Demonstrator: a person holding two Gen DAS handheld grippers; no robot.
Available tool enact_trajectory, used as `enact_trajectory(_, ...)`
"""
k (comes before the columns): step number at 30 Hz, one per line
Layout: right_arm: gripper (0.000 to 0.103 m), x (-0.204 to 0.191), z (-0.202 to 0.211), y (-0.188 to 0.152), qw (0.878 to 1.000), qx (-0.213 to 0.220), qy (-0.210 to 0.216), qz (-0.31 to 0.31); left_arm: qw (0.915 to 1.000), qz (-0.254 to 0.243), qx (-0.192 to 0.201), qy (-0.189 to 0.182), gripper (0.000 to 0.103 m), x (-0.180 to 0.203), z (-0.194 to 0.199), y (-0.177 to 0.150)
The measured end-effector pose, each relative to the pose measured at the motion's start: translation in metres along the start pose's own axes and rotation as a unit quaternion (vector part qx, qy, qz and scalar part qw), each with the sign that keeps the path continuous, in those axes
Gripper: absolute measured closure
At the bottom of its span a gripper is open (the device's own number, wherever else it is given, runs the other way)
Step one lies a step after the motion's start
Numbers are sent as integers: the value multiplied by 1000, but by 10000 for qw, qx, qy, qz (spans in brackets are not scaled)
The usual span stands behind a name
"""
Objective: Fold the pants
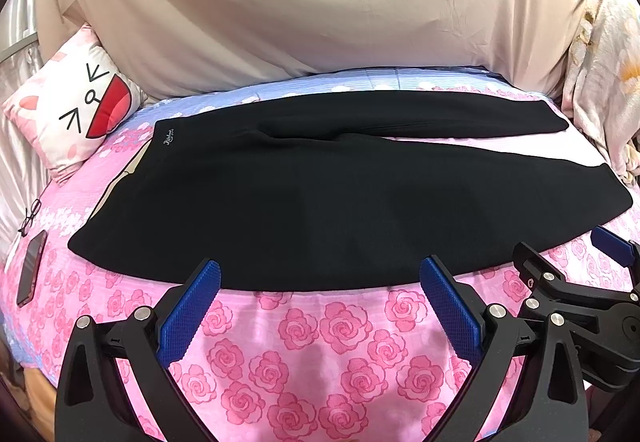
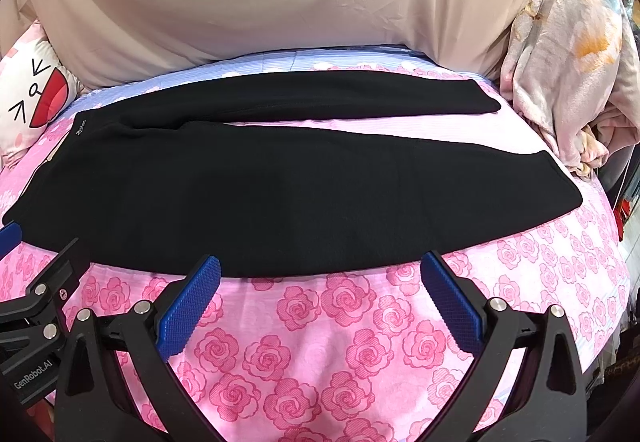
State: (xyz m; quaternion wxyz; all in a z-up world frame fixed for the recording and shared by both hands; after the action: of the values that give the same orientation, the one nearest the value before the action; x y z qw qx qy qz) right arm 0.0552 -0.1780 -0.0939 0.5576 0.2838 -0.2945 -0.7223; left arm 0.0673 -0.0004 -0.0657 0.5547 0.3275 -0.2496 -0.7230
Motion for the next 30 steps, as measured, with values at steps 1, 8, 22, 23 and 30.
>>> enact_trajectory(1,5,0,0,0,10000,-3,1,0,10000,6,-2,3,5,0,0,0)
enact_trajectory(8,5,-1,0,0,10000,-5,0,5,10000,9,-7,3,5,0,1,0)
enact_trajectory(22,5,-1,0,0,10000,-15,3,10,10000,12,-24,7,5,-1,1,1)
enact_trajectory(23,5,-1,0,0,10000,-13,4,8,10000,16,-29,8,5,-1,1,1)
enact_trajectory(30,5,-1,0,-1,10000,-23,13,7,10000,12,-33,4,5,-1,1,1)
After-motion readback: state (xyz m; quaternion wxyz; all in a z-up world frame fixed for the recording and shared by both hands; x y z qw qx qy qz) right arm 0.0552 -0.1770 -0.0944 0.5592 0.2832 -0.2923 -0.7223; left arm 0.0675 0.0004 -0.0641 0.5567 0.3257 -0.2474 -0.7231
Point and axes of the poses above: each gripper's, at about its wrist camera, not at the fingertips, and z roughly against the way its jaws point, x to its right, y to its top, the point moved 9 cm from there along -z, roughly the way its jaws point, and after that the axes turned 9 degrees about -z, right-handed, at the moved point
